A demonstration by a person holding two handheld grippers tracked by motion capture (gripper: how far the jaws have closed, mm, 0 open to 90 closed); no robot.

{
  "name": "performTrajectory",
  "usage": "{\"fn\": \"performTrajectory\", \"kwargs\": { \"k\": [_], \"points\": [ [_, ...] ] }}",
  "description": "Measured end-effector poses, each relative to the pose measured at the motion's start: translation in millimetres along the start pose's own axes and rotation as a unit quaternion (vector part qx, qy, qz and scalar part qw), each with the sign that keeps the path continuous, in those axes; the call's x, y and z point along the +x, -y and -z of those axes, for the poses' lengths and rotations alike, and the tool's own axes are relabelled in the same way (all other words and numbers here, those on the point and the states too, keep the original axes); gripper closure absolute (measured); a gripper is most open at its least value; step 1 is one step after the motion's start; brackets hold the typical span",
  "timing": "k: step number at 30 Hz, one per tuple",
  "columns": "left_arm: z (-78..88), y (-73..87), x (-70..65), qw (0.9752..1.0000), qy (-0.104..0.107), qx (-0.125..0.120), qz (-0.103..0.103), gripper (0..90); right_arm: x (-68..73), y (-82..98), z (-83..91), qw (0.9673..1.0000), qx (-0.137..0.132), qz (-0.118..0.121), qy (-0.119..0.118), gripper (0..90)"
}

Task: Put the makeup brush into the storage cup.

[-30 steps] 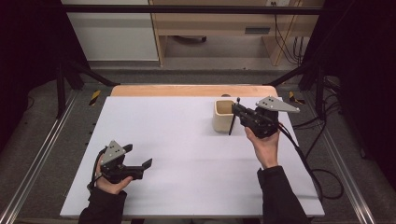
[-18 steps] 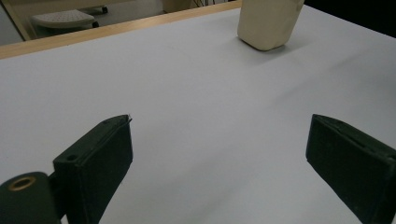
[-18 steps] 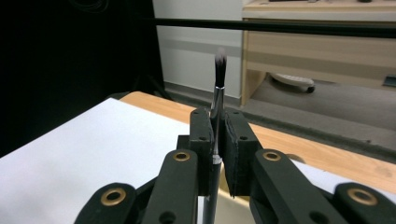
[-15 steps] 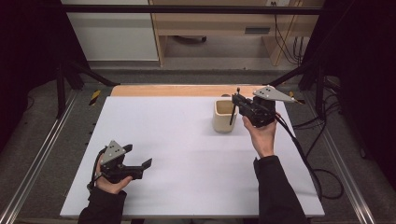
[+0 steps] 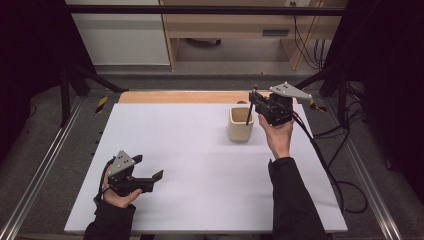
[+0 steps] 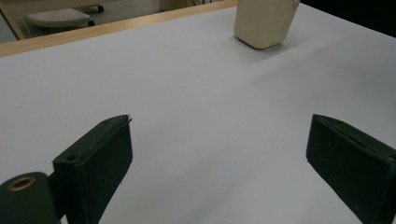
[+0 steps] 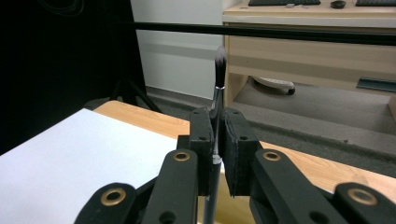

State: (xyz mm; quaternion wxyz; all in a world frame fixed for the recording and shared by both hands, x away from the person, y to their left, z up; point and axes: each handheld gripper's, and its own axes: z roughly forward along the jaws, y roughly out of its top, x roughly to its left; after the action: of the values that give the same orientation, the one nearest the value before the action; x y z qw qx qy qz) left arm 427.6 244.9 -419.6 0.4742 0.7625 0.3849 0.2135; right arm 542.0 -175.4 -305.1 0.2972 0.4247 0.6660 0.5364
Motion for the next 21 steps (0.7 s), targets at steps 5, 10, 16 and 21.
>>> {"fn": "performTrajectory", "kwargs": {
  "k": [5, 10, 16, 21],
  "points": [
    [0.0, 0.0, -0.1, 1.0000, 0.001, -0.002, 0.002, 6.7, -5.6, -2.0, -7.4, 0.9999, -0.002, -0.004, 0.013, 83.3],
    [0.5, -0.2, 0.9, 1.0000, 0.002, -0.002, 0.002, 6.6, -10.4, -3.2, -12.9, 0.9996, -0.005, -0.011, 0.024, 83.3],
    [0.8, -0.4, 0.7, 1.0000, 0.002, -0.003, 0.002, 6.6, -16.5, -2.7, -22.2, 0.9995, 0.003, -0.016, 0.029, 83.3],
    [1.3, -0.8, 1.1, 1.0000, 0.003, -0.004, 0.002, 7.0, -19.4, -1.6, -29.2, 0.9993, 0.002, -0.015, 0.033, 83.3]
  ]
}}
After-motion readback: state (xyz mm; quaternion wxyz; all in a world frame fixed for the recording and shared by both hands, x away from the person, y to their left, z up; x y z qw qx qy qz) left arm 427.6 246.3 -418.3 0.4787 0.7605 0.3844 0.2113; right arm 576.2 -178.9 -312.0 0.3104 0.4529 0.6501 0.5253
